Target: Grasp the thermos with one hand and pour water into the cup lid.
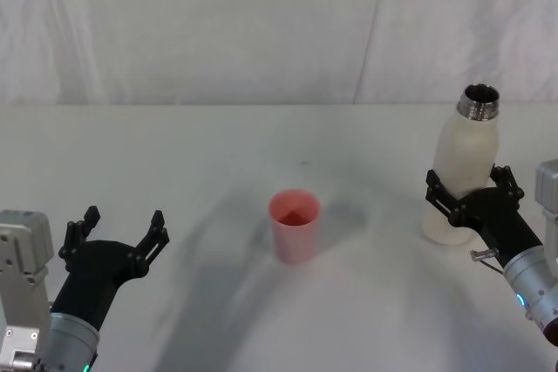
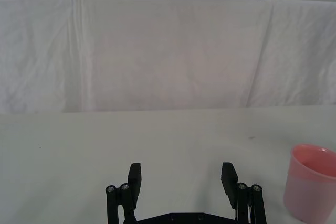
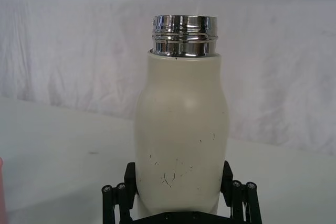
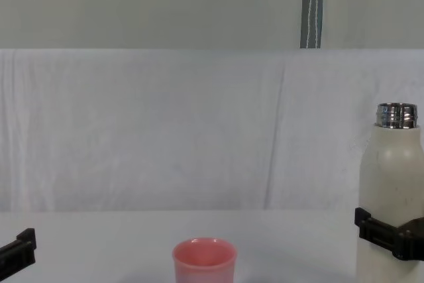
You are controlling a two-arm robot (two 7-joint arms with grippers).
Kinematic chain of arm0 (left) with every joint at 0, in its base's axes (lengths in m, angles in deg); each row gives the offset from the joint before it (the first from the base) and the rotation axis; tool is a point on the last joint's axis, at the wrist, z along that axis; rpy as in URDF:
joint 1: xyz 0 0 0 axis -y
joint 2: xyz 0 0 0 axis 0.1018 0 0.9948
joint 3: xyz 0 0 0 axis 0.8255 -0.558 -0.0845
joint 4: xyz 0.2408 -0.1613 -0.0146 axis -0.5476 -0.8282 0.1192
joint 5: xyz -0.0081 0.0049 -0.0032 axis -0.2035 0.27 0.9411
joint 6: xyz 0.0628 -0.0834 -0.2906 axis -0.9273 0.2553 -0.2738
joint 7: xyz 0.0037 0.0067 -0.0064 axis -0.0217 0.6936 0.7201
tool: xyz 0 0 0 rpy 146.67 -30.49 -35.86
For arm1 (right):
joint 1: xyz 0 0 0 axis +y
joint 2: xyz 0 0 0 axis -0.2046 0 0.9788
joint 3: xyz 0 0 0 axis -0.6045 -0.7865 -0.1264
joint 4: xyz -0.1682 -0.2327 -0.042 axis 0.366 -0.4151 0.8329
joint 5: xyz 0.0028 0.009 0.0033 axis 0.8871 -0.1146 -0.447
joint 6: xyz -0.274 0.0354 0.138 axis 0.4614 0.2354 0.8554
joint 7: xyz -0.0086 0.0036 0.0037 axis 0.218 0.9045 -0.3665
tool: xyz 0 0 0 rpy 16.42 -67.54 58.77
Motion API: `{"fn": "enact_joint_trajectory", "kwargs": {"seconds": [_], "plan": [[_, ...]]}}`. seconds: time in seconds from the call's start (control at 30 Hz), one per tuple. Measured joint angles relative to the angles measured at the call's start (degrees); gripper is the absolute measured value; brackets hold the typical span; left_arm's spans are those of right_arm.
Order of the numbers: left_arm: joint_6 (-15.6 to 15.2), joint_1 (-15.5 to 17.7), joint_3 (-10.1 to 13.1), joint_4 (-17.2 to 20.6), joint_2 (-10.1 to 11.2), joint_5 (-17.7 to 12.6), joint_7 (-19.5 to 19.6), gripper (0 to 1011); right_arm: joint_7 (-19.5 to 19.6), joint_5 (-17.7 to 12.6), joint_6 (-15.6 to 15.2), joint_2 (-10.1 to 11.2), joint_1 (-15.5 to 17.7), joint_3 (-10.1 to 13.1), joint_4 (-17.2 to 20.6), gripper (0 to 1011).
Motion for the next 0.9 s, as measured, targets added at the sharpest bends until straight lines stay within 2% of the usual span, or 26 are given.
{"fn": "enact_joint_trajectory", "kwargs": {"seconds": [0.9], "plan": [[0.00,0.00,0.00,0.00,0.00,0.00,0.00,1001,-0.64,-1.19,0.45,-0.29,-0.28,0.33,-1.07,955]]}}
